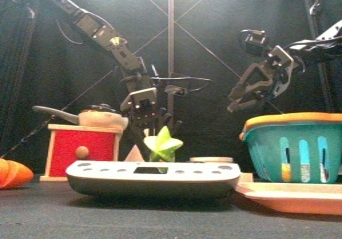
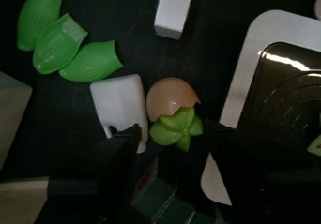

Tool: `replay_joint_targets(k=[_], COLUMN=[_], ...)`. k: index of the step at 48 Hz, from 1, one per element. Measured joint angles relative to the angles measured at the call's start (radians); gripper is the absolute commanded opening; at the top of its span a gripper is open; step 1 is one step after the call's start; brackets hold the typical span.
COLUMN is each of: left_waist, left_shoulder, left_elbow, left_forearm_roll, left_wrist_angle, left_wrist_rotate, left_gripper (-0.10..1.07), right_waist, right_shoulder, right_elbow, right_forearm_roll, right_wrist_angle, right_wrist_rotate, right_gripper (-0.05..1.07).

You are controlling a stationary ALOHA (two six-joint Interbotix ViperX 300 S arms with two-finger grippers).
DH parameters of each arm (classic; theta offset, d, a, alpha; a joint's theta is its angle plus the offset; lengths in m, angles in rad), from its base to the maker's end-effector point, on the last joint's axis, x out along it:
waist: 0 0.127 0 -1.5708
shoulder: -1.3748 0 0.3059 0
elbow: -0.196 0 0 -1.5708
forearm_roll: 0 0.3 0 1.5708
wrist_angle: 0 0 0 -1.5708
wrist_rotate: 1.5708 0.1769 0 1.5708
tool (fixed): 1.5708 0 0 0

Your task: Grab starfruit bottom

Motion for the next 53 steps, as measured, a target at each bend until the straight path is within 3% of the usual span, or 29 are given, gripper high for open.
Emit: replay_joint_targets(k=[40, 53], left_waist=[0.015, 0.017], left_shoulder=[0.048, 0.049], left_elbow=[0.000, 0.000], left_forearm_roll=[0.003, 0.006], left_wrist_angle=[-0.002, -0.003], left_wrist_rotate=[0.000, 0.002], left_gripper=[0.89, 0.77], right_waist=[0.000, 0.000], right_shoulder=[0.043, 0.044], right_elbow=[-0.020, -0.020], right_forearm_roll=[-0.002, -0.003], right_wrist_angle=[0.000, 0.000], right_wrist_rotate=[0.000, 0.000], right_gripper=[0.95, 0.95])
